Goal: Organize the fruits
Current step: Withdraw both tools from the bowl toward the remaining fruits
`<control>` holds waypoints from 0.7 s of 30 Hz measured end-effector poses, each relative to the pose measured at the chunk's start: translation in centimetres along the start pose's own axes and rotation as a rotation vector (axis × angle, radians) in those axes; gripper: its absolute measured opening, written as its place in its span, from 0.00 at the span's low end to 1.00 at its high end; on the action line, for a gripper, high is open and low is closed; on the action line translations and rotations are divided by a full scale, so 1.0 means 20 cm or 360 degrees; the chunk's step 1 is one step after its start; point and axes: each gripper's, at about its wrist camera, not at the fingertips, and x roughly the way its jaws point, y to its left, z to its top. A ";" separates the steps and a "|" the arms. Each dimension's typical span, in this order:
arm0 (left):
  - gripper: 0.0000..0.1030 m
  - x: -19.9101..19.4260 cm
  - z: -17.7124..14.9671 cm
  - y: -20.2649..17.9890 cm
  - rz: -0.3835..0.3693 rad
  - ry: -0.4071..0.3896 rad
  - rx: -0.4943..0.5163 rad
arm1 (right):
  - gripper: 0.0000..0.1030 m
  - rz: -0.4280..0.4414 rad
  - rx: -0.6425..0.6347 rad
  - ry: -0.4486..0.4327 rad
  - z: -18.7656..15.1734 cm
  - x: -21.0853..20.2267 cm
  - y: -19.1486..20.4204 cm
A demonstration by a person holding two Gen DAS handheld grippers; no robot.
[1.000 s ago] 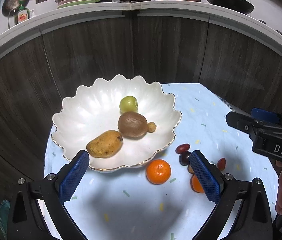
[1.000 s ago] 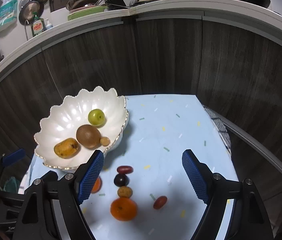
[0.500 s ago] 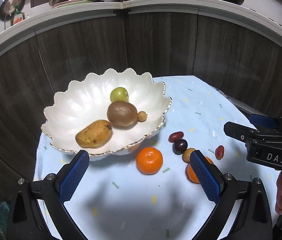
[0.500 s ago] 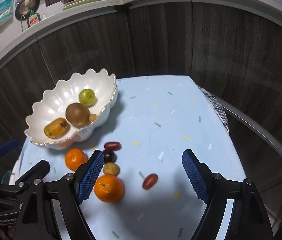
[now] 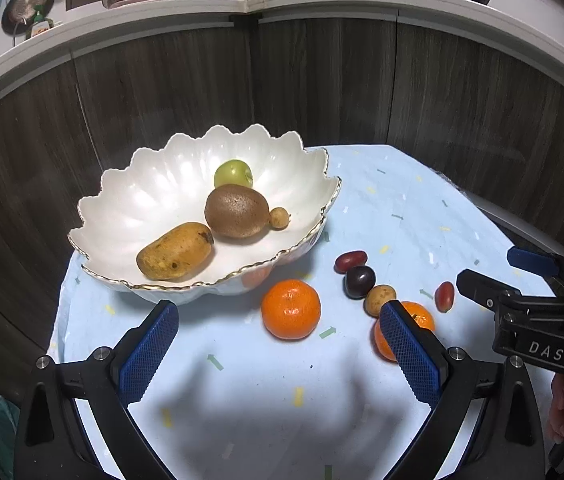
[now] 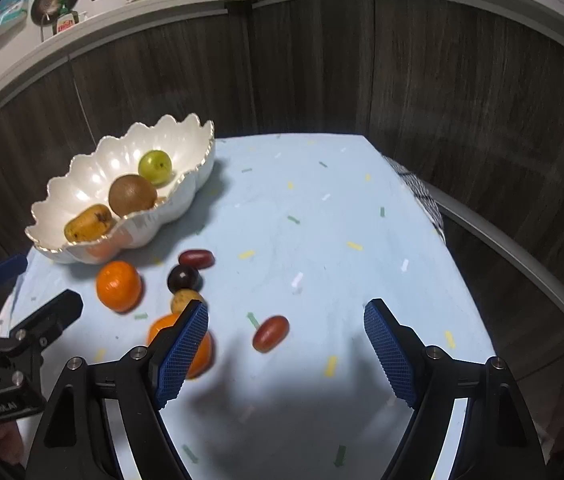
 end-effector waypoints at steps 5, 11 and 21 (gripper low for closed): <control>0.99 0.04 -0.02 0.00 0.0010 0.0011 0.0004 | 0.79 -0.0013 0.0000 0.0017 -0.03 0.05 -0.01; 0.98 0.10 -0.04 0.02 0.0006 0.0050 -0.0017 | 0.79 -0.0025 -0.0021 0.0037 -0.06 0.09 0.00; 0.89 0.18 -0.05 0.04 -0.0019 0.0112 -0.0042 | 0.78 -0.0031 -0.0059 0.0053 -0.05 0.13 0.04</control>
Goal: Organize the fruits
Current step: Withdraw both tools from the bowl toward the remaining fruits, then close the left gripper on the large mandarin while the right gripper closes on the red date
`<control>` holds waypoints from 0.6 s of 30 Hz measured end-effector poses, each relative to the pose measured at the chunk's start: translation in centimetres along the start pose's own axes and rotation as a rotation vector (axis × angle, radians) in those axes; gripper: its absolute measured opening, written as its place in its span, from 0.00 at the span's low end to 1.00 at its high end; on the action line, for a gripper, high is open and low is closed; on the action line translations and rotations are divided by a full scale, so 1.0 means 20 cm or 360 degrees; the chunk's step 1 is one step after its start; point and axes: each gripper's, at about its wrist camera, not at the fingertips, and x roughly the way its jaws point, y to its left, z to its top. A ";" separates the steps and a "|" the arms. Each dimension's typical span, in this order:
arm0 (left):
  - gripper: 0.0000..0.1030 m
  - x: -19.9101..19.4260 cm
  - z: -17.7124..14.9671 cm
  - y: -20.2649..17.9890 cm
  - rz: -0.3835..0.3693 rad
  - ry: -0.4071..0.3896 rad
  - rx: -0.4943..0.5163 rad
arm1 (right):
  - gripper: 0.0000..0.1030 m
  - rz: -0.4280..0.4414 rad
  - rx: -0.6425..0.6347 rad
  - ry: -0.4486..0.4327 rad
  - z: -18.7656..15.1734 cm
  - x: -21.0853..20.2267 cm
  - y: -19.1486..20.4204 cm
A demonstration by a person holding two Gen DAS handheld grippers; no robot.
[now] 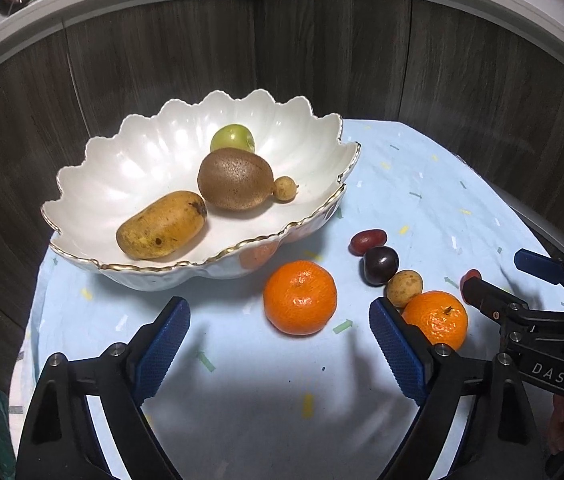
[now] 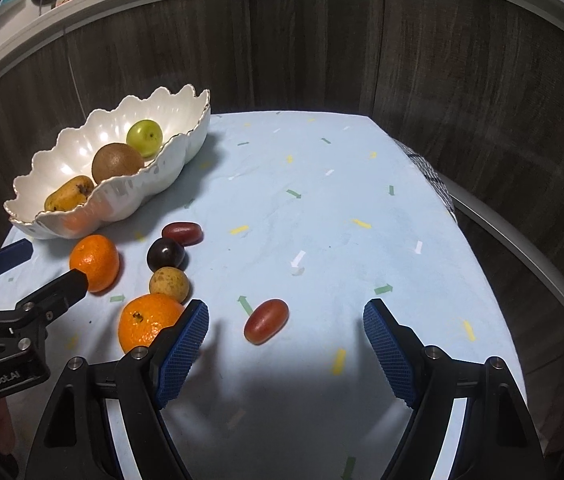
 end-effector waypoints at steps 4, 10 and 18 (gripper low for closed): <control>0.84 0.03 -0.01 0.00 -0.0004 0.0022 -0.0008 | 0.76 0.0000 -0.0021 0.0000 0.00 0.01 0.02; 0.78 0.09 -0.01 -0.02 -0.0002 0.0065 -0.0016 | 0.69 0.0008 -0.0003 0.0029 0.00 0.03 0.02; 0.73 0.16 0.02 -0.03 0.0000 0.0108 -0.0046 | 0.64 0.0027 0.0037 0.0080 -0.01 0.09 0.00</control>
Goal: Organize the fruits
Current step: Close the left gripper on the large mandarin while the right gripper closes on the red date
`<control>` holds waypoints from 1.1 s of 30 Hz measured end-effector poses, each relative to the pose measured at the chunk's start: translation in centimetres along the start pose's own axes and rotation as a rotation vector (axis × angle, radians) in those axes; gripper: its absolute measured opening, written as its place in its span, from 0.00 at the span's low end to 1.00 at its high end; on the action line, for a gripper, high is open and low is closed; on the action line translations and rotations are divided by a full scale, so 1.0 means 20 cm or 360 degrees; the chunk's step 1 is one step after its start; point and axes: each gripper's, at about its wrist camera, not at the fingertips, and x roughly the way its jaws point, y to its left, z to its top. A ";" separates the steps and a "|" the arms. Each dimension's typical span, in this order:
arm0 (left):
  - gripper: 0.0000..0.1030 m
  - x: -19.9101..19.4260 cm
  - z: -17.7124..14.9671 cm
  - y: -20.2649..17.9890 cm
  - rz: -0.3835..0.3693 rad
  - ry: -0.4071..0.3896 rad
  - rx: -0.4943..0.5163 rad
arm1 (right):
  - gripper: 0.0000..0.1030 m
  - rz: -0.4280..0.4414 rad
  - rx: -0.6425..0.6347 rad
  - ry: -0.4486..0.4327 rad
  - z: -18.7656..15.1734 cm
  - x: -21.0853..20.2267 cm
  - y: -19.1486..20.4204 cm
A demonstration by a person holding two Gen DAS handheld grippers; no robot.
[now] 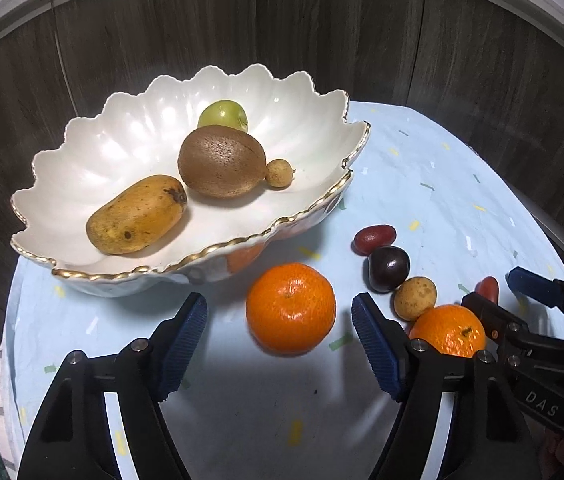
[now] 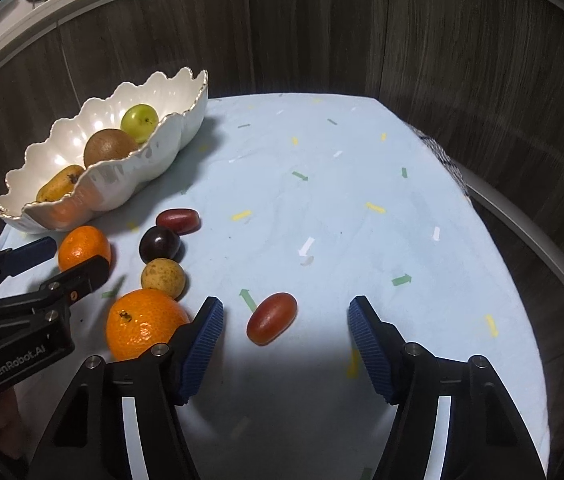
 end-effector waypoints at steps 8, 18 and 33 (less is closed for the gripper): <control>0.63 0.07 0.00 0.00 0.0002 0.0071 -0.0028 | 0.52 -0.0029 -0.0011 -0.0007 0.01 0.01 0.01; 0.42 0.07 0.01 -0.03 -0.0008 0.0049 -0.0027 | 0.32 -0.0035 -0.0026 -0.0011 0.01 0.01 0.02; 0.41 -0.01 0.02 -0.02 -0.0011 0.0023 -0.0019 | 0.21 -0.0024 -0.0030 -0.0032 0.02 -0.03 0.02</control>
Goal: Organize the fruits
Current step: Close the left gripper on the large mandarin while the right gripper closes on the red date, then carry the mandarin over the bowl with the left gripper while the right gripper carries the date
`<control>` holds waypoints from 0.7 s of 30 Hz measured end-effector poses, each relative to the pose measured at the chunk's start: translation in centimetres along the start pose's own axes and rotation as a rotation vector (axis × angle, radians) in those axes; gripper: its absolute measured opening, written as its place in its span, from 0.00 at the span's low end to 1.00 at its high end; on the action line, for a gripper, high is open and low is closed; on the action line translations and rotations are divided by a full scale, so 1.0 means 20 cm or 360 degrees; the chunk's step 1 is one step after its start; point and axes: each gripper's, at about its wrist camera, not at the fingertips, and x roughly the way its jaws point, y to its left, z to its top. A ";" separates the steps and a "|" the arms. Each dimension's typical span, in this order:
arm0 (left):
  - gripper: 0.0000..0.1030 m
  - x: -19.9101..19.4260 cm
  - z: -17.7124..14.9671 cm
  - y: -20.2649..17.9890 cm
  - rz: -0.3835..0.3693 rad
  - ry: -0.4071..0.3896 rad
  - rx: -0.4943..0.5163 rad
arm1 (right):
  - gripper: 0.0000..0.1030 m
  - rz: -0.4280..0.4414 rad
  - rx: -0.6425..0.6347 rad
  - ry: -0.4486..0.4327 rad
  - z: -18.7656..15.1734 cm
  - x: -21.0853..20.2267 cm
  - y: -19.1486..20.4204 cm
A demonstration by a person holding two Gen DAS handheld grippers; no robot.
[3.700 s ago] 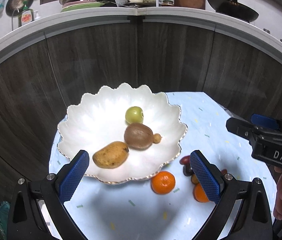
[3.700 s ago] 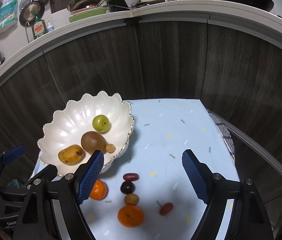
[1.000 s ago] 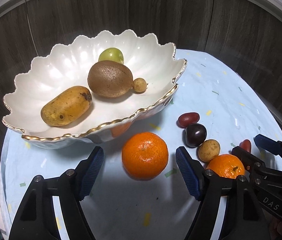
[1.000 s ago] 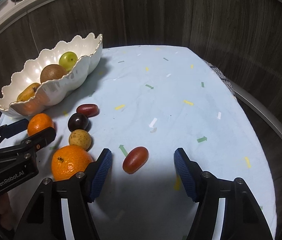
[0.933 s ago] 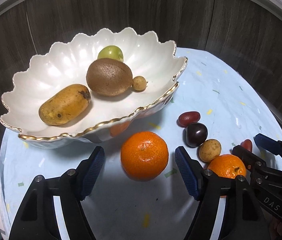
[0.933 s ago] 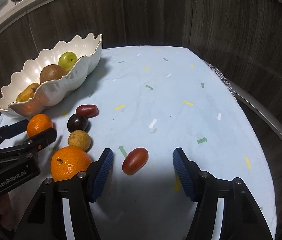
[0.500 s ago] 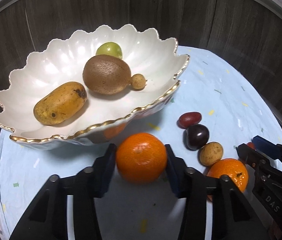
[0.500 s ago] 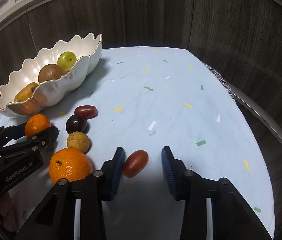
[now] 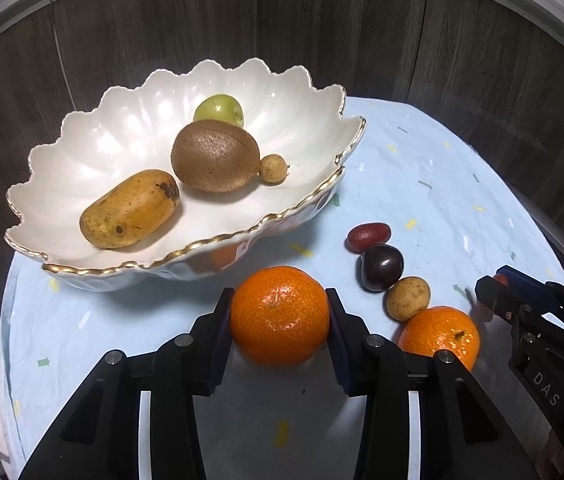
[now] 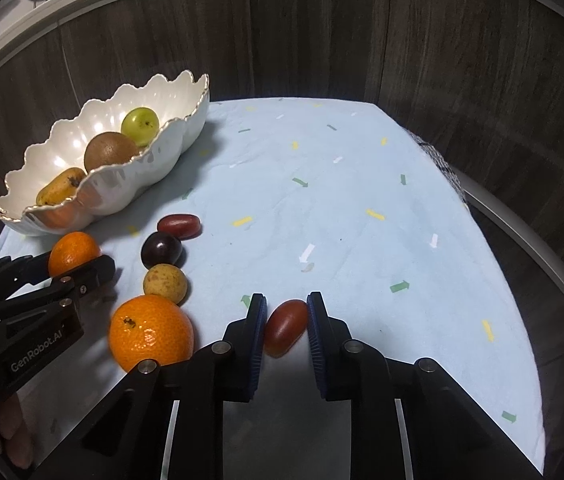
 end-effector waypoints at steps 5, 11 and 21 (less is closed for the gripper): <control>0.40 -0.07 0.02 0.00 -0.0005 -0.0026 0.0004 | 0.21 0.0005 -0.0010 -0.0037 0.02 -0.07 0.01; 0.40 -0.16 0.04 0.01 -0.0010 -0.0064 -0.0005 | 0.21 0.0019 -0.0022 -0.0085 0.06 -0.15 0.03; 0.40 -0.31 0.09 0.04 -0.0029 -0.0139 -0.0035 | 0.21 0.0063 -0.0048 -0.0175 0.15 -0.27 0.10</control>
